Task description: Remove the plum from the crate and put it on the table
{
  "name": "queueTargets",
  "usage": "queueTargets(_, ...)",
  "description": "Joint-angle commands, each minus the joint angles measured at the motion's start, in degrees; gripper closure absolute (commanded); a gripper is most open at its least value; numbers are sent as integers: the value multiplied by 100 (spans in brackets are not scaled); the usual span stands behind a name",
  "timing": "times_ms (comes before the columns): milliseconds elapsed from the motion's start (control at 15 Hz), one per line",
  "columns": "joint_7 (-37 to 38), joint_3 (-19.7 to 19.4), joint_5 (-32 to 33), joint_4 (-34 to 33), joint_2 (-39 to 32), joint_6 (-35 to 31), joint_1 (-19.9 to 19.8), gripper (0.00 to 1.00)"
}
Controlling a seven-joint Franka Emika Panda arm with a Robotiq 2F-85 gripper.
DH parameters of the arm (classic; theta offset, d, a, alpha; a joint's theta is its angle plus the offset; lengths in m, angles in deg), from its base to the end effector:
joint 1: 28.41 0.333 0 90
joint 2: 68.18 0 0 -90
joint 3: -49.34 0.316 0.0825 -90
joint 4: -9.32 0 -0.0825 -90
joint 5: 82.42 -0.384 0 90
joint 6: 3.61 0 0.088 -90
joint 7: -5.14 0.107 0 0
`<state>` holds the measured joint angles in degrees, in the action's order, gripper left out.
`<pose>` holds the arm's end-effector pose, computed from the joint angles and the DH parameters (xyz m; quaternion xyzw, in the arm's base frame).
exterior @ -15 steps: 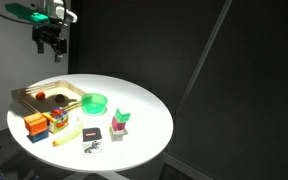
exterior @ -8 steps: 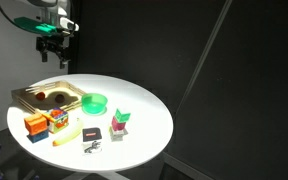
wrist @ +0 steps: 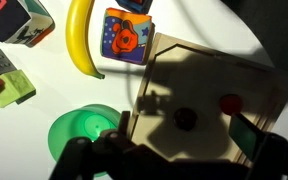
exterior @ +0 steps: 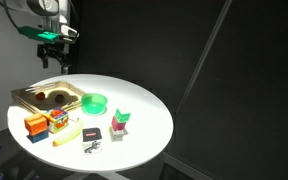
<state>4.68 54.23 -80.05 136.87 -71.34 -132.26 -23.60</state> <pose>0.5215 0.0878 0.3461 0.9946 0.1016 -0.0167 0.0150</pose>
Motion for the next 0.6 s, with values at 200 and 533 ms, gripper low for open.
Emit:
queueTargets(200,1,-3,-1,-11,1,16,4,0)
queueTargets(533,-18,12,79,-15,-102,-215,26,0)
